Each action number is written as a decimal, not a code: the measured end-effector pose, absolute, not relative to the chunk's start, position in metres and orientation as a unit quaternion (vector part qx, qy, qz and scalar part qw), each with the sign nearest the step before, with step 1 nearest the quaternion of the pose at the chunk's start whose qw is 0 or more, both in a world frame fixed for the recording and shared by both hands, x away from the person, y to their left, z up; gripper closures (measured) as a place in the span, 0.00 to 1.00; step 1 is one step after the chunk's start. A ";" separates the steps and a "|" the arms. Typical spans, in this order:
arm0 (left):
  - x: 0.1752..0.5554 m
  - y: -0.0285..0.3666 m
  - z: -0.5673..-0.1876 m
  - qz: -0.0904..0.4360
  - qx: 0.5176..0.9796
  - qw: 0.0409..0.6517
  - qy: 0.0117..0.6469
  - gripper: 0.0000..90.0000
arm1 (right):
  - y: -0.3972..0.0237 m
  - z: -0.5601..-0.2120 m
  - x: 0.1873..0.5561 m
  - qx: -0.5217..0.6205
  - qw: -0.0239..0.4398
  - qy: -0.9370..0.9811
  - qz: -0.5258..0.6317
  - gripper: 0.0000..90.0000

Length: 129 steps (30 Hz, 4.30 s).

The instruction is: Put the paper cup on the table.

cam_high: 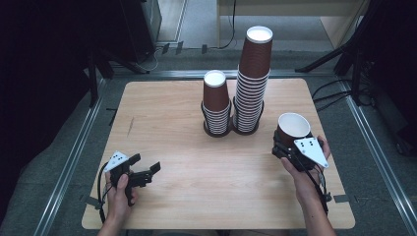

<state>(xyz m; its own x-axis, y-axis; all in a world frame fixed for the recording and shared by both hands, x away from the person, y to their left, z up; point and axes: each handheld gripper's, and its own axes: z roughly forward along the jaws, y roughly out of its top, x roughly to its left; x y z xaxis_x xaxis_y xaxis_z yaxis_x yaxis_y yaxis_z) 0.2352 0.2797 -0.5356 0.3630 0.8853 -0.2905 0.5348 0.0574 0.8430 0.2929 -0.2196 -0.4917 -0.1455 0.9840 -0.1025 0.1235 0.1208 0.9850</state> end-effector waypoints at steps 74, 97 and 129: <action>0.232 0.327 -0.551 0.190 0.639 0.468 0.580 0.03 | -0.252 -0.535 0.337 0.506 0.409 0.611 0.452 0.01; 0.233 0.327 -0.551 0.190 0.640 0.465 0.581 0.03 | -0.255 -0.518 0.310 0.527 0.360 0.618 0.459 0.00; 0.233 0.325 -0.551 0.193 0.642 0.463 0.580 0.03 | -0.296 -0.528 0.254 0.537 0.363 0.621 0.441 0.00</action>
<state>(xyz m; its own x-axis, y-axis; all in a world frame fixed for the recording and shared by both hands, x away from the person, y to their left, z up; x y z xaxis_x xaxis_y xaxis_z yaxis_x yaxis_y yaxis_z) 0.2333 0.3254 -0.5513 0.2520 0.9237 -0.2887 0.5656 0.1015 0.8184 0.2541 -0.2962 -0.5277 -0.1603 0.9868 0.0236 0.3471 0.0340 0.9372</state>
